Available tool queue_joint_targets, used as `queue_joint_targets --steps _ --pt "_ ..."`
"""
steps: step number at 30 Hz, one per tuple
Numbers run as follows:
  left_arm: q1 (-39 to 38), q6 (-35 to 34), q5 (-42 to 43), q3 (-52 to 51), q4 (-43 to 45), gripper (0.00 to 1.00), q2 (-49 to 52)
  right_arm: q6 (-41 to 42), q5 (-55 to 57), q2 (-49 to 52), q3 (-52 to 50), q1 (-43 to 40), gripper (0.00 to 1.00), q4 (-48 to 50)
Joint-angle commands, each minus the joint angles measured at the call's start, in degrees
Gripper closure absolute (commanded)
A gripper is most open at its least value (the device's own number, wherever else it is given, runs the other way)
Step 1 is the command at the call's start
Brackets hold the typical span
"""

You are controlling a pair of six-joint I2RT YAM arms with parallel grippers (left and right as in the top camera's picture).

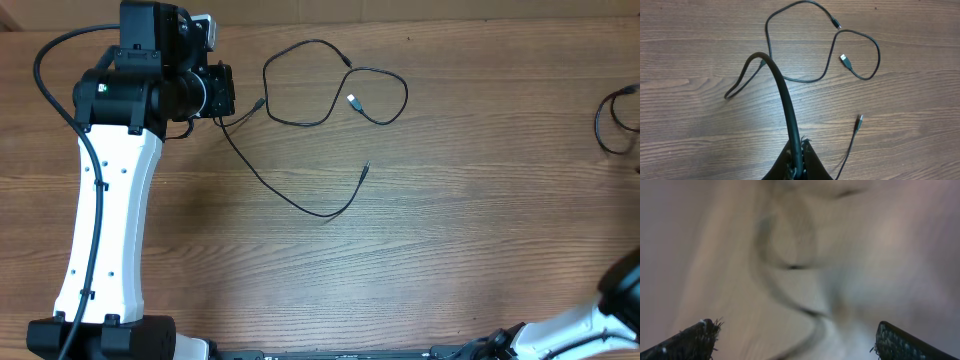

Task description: Untangle cables

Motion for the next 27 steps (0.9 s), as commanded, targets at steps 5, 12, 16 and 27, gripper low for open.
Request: queue_joint_targets --steps 5,12,16,27 --pt "-0.5 0.1 -0.1 0.0 -0.4 0.96 -0.7 -10.6 -22.5 13.2 12.8 12.7 0.00 5.7" --pt "-0.5 0.5 -1.6 0.0 -2.2 0.96 -0.7 -13.5 2.4 13.7 25.9 16.3 0.00 -9.4" --pt "-0.5 0.6 -3.0 0.0 -2.4 0.96 -0.7 -13.2 13.9 12.1 34.4 15.2 0.00 -22.4" --pt "-0.5 1.1 -2.9 2.3 0.2 0.96 -1.0 -24.3 -14.5 -0.8 37.9 15.8 0.00 -36.6"
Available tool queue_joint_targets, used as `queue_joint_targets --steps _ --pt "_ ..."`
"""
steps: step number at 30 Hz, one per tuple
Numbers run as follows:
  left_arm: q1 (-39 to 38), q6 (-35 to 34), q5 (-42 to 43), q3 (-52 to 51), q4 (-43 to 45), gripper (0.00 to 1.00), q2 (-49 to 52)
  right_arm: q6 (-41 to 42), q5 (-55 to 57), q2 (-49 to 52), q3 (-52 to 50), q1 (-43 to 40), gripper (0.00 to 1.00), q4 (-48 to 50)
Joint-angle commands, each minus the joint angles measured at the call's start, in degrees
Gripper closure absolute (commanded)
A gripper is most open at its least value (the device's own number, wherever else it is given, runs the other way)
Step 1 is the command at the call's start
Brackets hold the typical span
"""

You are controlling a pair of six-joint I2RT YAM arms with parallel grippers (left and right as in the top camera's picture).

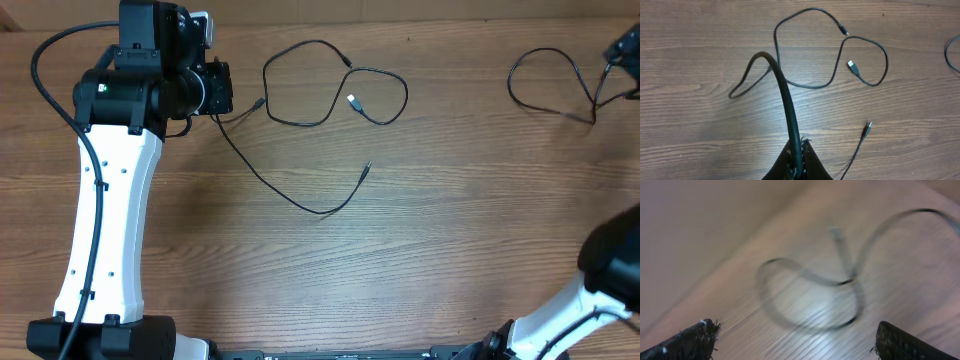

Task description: Untangle cables

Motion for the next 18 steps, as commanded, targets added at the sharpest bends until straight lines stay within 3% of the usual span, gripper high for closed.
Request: queue_joint_targets --steps 1,5,10,13,18 --pt "-0.5 0.9 -0.6 2.8 -1.7 0.96 -1.1 -8.2 -22.8 -3.3 1.9 2.3 0.00 -3.3" --pt "-0.5 1.2 -1.2 5.7 -5.5 0.96 -3.1 -17.7 -35.1 -1.8 1.5 7.1 0.00 -11.5" --pt "-0.5 2.3 -2.3 6.4 -8.1 0.96 -8.1 -37.7 -44.2 -1.3 -1.6 19.4 0.00 -21.4" --pt "-0.5 -0.4 -2.2 6.4 -9.4 0.96 -10.4 -43.5 -47.6 -1.3 -3.8 29.1 0.00 -23.0" --pt "-0.5 -9.4 -1.5 6.4 -12.7 0.96 -11.4 -45.1 -47.9 -1.3 -5.8 44.1 0.00 -18.0"
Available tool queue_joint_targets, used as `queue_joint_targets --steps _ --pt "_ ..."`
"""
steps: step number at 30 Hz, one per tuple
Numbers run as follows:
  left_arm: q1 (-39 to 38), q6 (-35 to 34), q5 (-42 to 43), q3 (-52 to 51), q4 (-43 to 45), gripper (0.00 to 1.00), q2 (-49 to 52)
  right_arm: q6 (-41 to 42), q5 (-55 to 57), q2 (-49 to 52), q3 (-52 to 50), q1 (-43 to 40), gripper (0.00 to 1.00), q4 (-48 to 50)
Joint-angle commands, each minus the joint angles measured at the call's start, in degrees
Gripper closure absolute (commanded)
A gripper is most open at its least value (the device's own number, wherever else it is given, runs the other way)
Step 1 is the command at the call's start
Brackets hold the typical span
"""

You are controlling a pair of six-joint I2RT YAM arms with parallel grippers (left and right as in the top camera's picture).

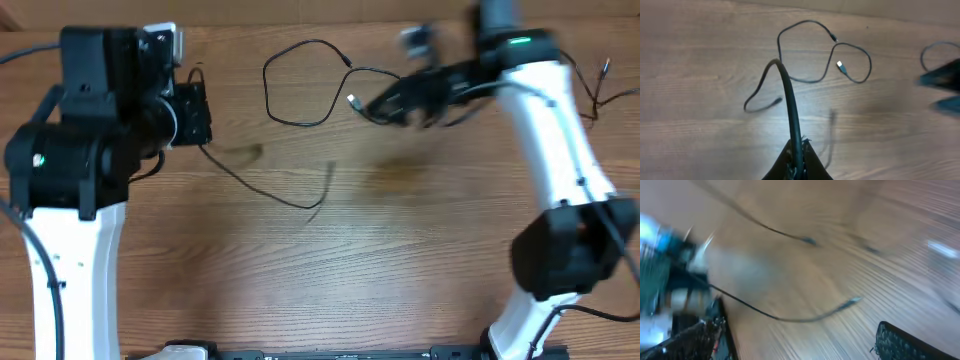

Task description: Untangle cables

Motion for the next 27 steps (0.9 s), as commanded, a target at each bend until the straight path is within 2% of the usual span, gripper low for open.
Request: queue_joint_targets --steps 1,4,8,13,20,27 --pt "-0.5 -7.5 1.7 0.8 -1.7 0.96 0.1 -5.5 -4.1 -0.8 -0.9 10.5 0.00 3.5" --pt "-0.4 -7.0 8.3 0.8 -2.2 0.96 0.0 -4.9 -4.1 -0.8 -0.9 16.5 0.00 8.5" --pt "0.1 1.0 21.3 0.8 -2.1 0.96 0.0 1.2 -5.0 -0.8 -0.9 18.9 0.00 15.2" --pt "1.4 7.5 31.8 0.8 -2.0 0.96 0.1 -2.4 -11.1 -0.8 -0.9 18.7 0.00 14.8" --pt "2.0 9.9 37.6 0.8 -1.8 0.96 0.1 -12.1 -18.1 -0.8 -0.9 18.7 0.00 14.3" --pt "2.0 9.8 39.4 0.8 -1.8 0.96 0.1 -13.2 -18.9 -0.8 -0.9 18.7 0.00 16.2"
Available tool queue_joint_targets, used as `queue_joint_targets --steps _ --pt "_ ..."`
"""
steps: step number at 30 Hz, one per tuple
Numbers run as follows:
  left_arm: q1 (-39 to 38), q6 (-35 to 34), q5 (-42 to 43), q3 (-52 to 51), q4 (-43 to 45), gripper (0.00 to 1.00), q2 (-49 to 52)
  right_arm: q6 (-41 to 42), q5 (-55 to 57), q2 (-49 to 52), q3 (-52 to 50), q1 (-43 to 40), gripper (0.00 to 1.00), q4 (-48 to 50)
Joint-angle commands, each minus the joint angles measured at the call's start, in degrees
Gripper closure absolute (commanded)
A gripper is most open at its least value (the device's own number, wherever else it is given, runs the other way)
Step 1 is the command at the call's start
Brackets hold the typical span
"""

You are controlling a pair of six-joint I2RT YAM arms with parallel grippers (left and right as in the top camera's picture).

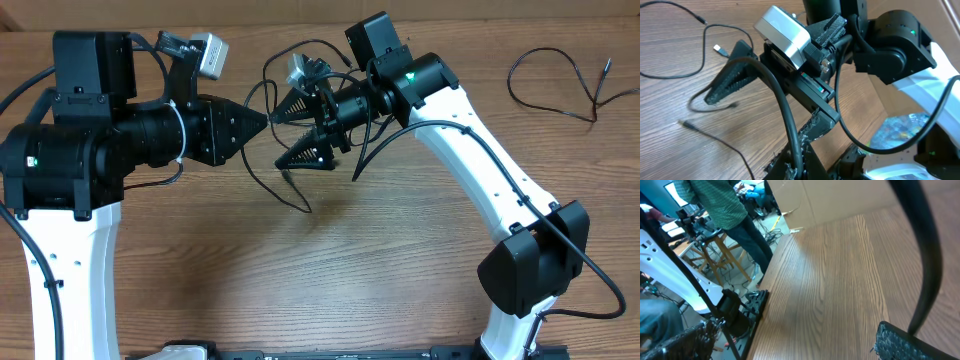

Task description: Untangle cables

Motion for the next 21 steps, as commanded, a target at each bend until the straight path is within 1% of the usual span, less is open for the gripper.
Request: queue_joint_targets --steps 1,6,11,15,21 --pt "0.5 1.7 2.8 0.7 0.3 0.96 0.1 -2.0 -2.1 -0.8 -0.3 0.1 0.00 0.4" --pt "1.9 0.3 3.2 0.7 0.7 0.96 0.1 -3.3 -2.6 -0.8 -0.3 -0.2 0.00 0.8" --pt "3.3 -1.1 7.3 0.7 0.2 0.96 0.1 -3.7 -2.5 -0.8 -0.3 -3.1 0.00 3.5" --pt "3.3 -1.3 12.6 0.7 0.3 0.96 0.1 -3.3 -2.6 -0.8 -0.3 -4.8 0.00 6.0" --pt "3.3 -2.3 13.1 0.7 0.3 0.96 0.1 -3.3 -3.8 -0.8 -0.3 -4.0 0.00 7.2"
